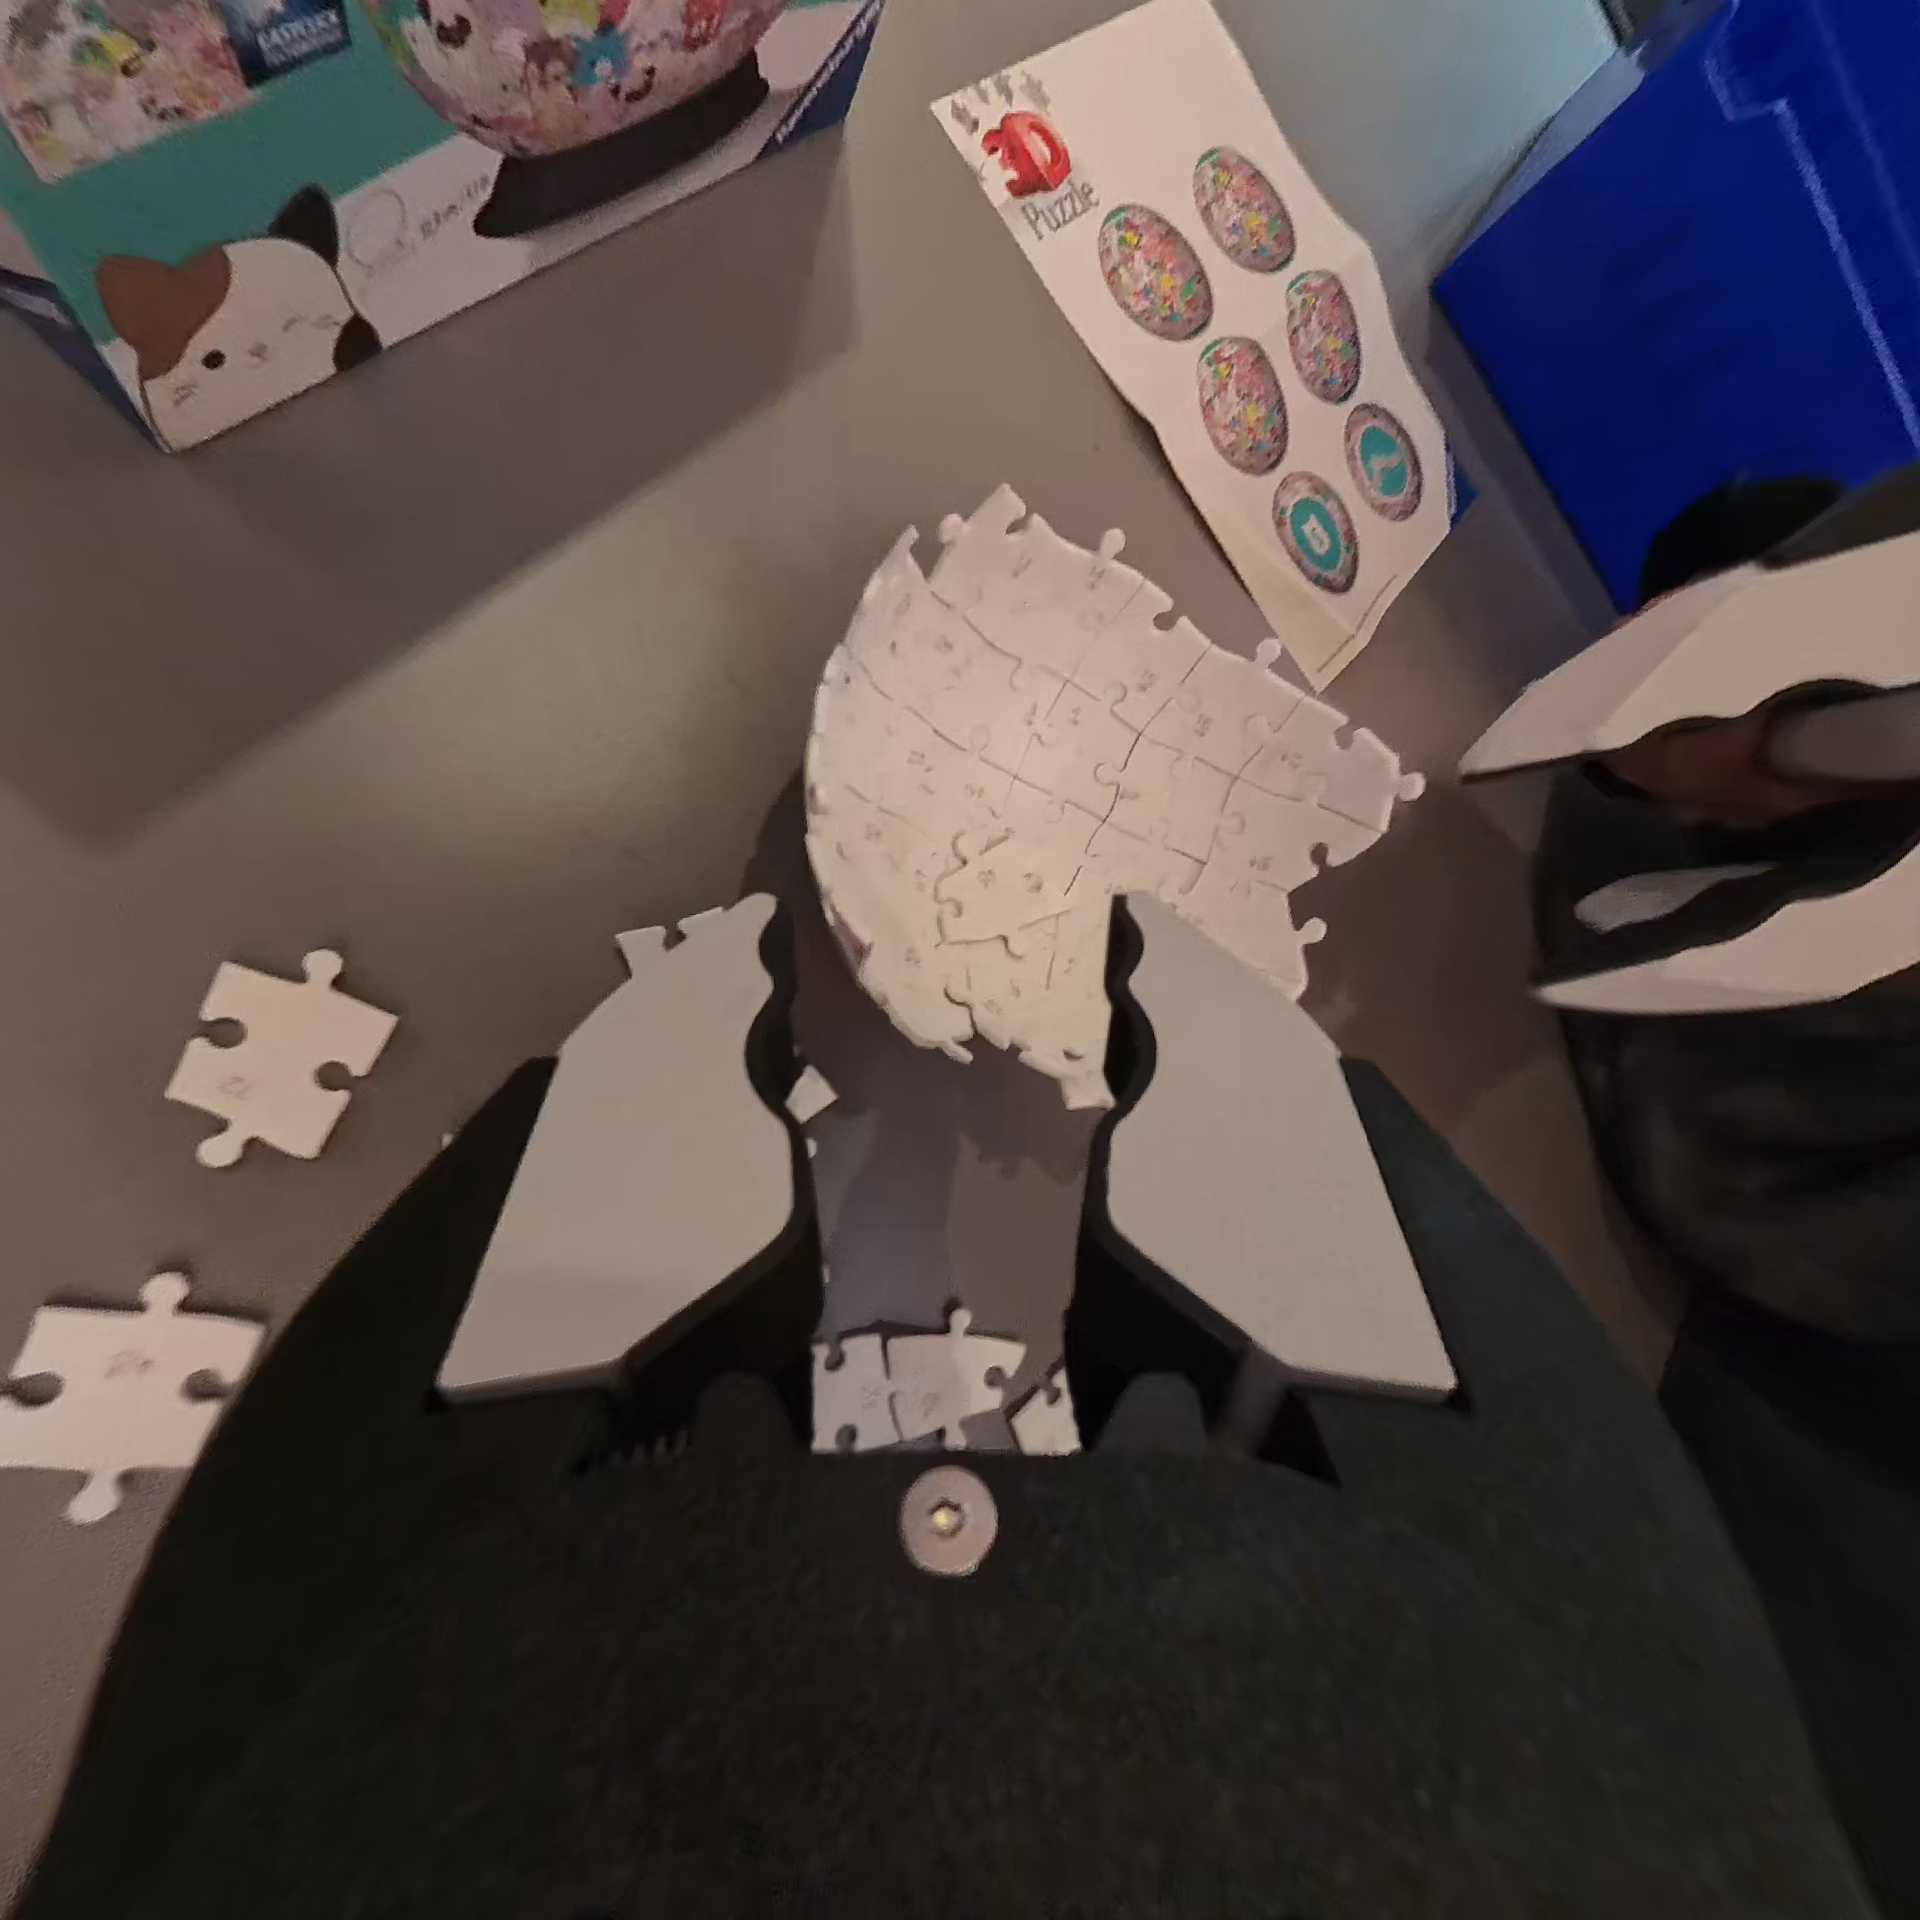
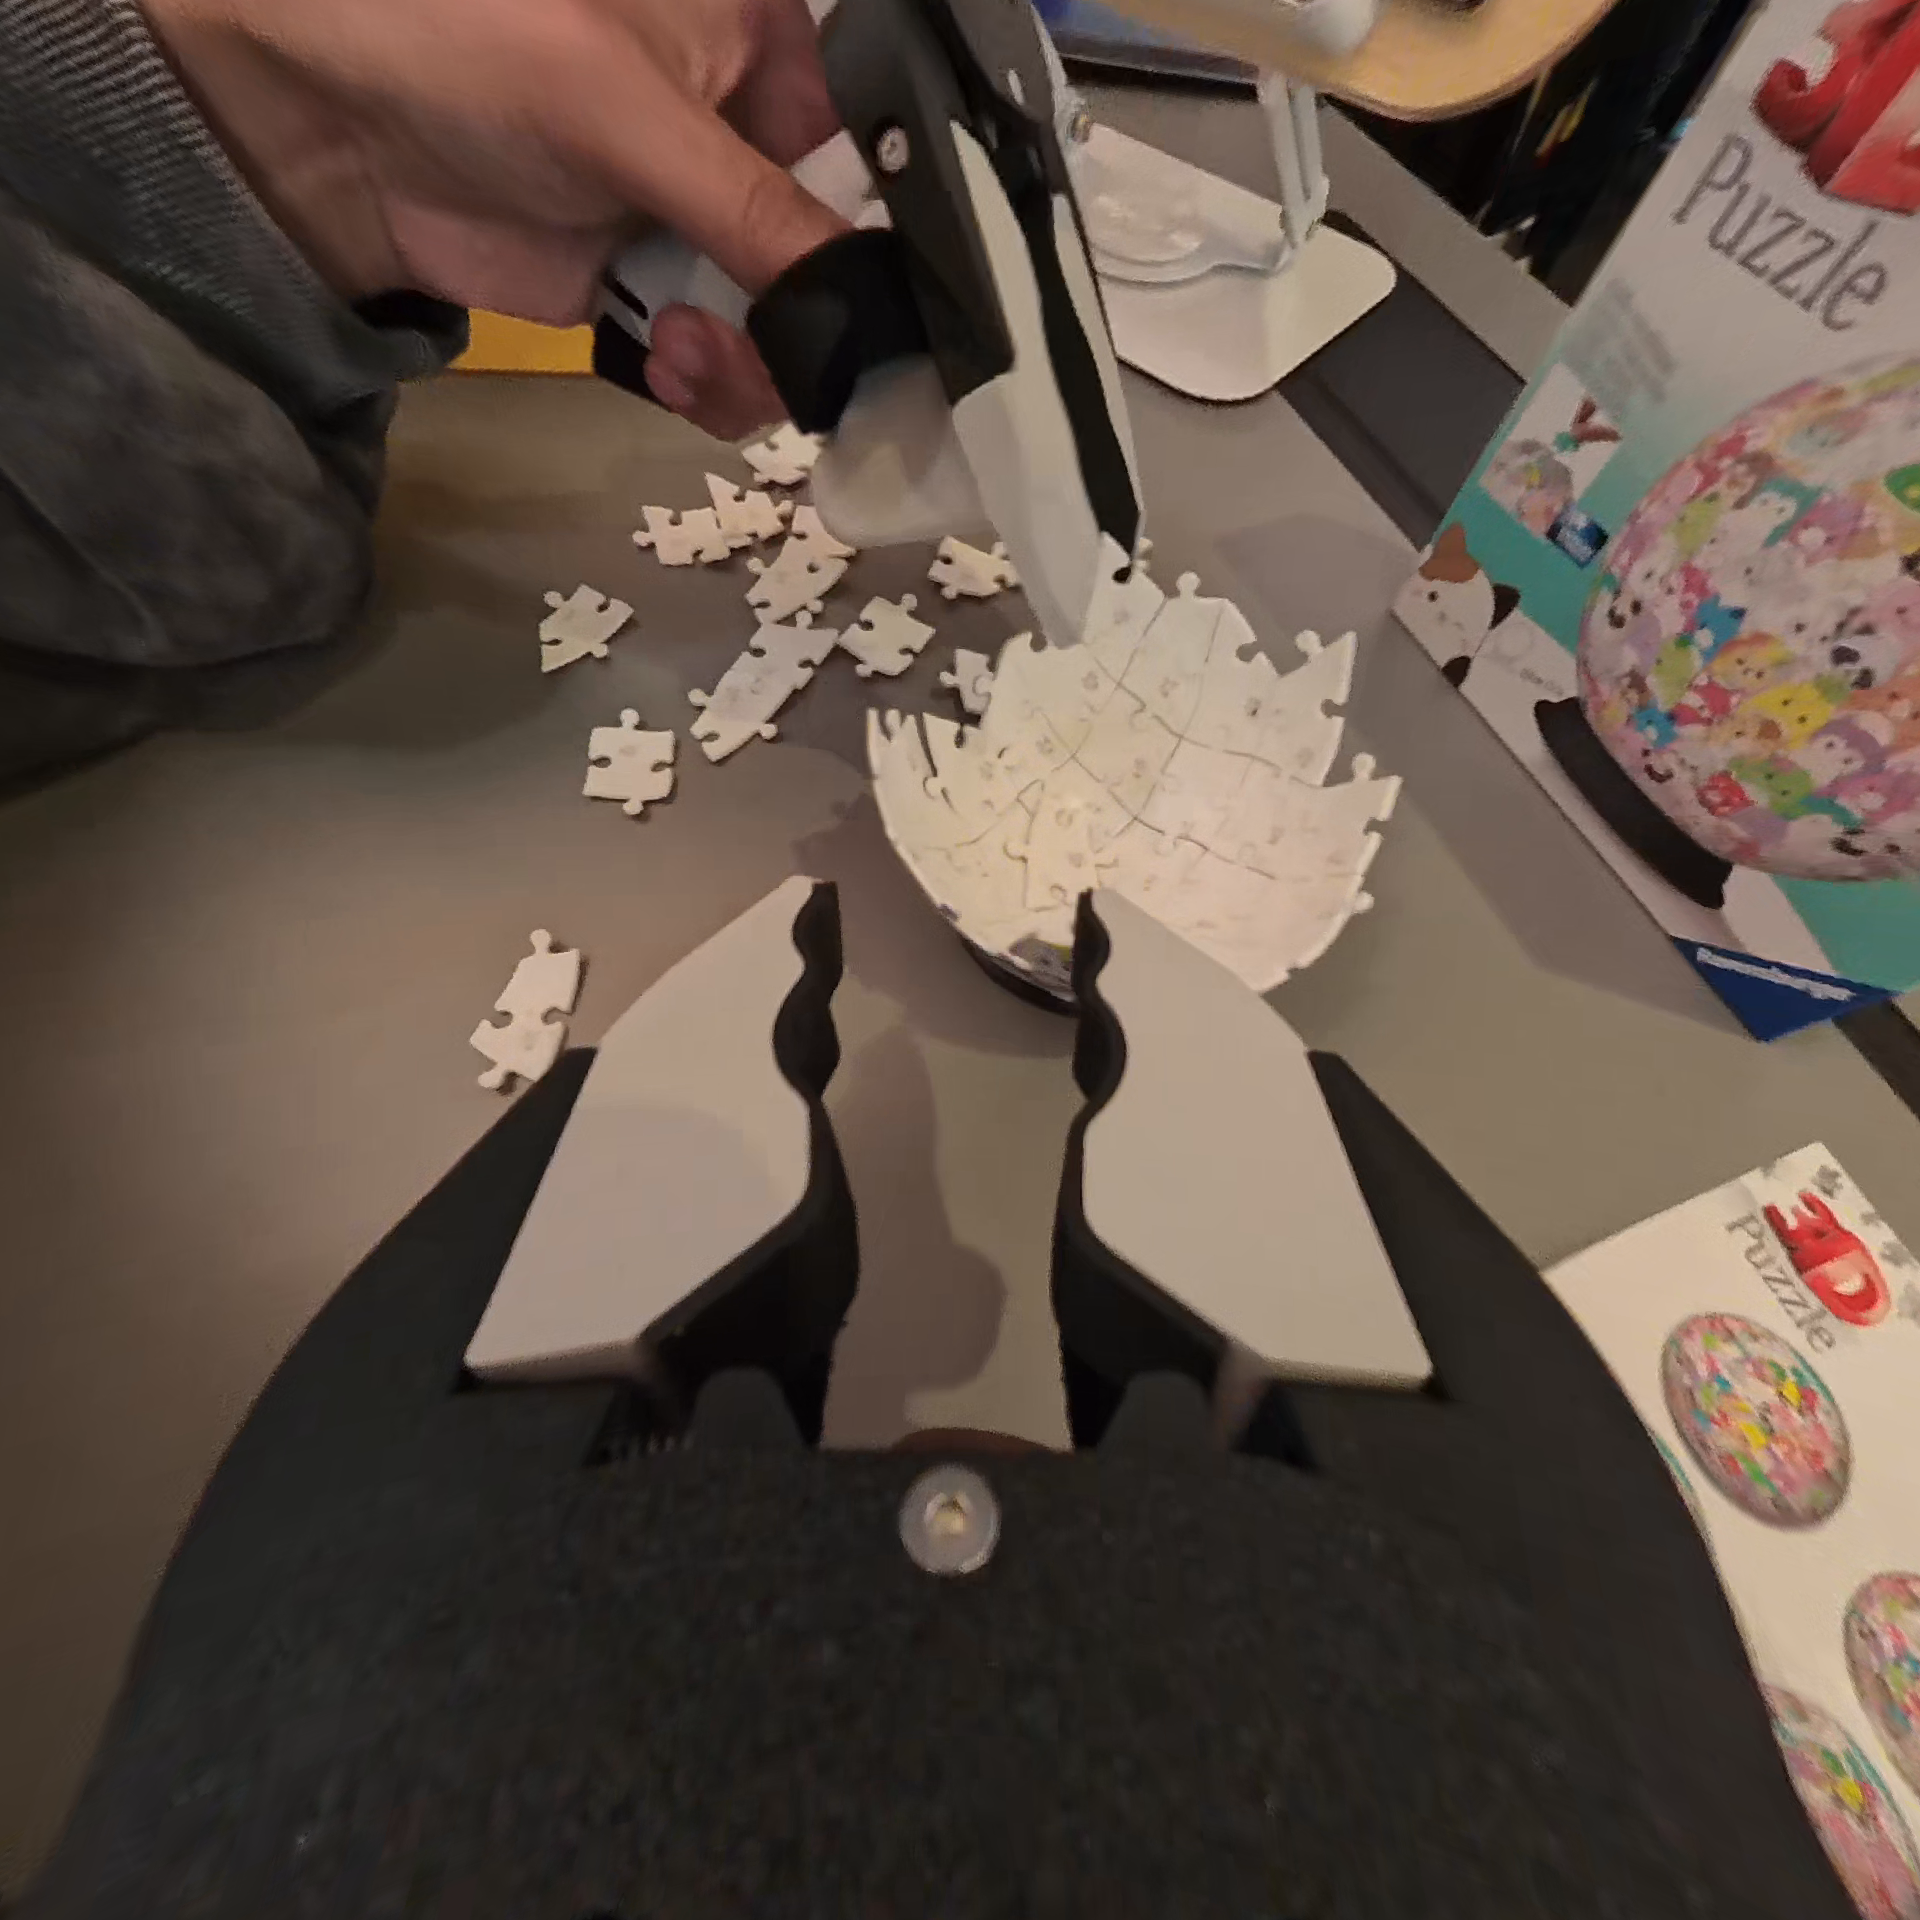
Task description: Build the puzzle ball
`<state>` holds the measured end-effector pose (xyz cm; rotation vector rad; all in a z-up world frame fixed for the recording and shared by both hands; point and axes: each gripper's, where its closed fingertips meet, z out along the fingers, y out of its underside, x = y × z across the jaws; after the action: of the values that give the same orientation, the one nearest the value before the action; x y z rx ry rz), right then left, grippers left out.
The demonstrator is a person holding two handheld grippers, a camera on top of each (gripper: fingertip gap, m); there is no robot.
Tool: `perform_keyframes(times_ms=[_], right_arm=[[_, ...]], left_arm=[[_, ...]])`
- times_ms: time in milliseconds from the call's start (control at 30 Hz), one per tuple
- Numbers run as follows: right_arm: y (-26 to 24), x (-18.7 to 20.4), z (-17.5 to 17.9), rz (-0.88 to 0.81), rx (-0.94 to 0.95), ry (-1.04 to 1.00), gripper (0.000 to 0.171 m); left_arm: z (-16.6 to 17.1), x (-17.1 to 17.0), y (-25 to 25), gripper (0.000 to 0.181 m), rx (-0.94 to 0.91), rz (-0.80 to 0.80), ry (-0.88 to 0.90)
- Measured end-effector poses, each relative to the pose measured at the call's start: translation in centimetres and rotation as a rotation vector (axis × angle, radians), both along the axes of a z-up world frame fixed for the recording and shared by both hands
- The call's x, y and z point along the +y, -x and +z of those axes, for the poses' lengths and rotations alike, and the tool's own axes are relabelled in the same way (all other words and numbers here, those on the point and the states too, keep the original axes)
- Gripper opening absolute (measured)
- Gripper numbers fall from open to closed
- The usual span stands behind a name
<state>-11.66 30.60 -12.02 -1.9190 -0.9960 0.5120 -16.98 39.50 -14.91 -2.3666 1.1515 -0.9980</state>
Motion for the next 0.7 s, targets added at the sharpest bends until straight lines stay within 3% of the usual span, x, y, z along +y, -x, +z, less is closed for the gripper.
perform_keyframes(times_ms=[167, 367, 500, 700], right_arm=[[0.7, -0.3, -2.7, 0.022, -0.094, 0.072, 0.042], [1.5, -0.6, -3.9, 0.046, -0.072, 0.127, 0.043], [2.0, -1.0, -2.2, 0.071, -0.053, 0.034, 0.043], [2.2, -0.6, -2.2, -0.039, -0.172, -0.209, 0.044]], left_arm=[[0.7, 0.7, 0.6, 0.056, -0.053, 0.070, -0.014], [0.7, 0.8, 1.4, 0.055, -0.124, 0.111, -0.050], [0.5, 1.1, 1.4, 0.053, -0.140, 0.103, -0.113], [3.6, 1.4, 0.7, 0.053, -0.307, 0.099, -0.223]])
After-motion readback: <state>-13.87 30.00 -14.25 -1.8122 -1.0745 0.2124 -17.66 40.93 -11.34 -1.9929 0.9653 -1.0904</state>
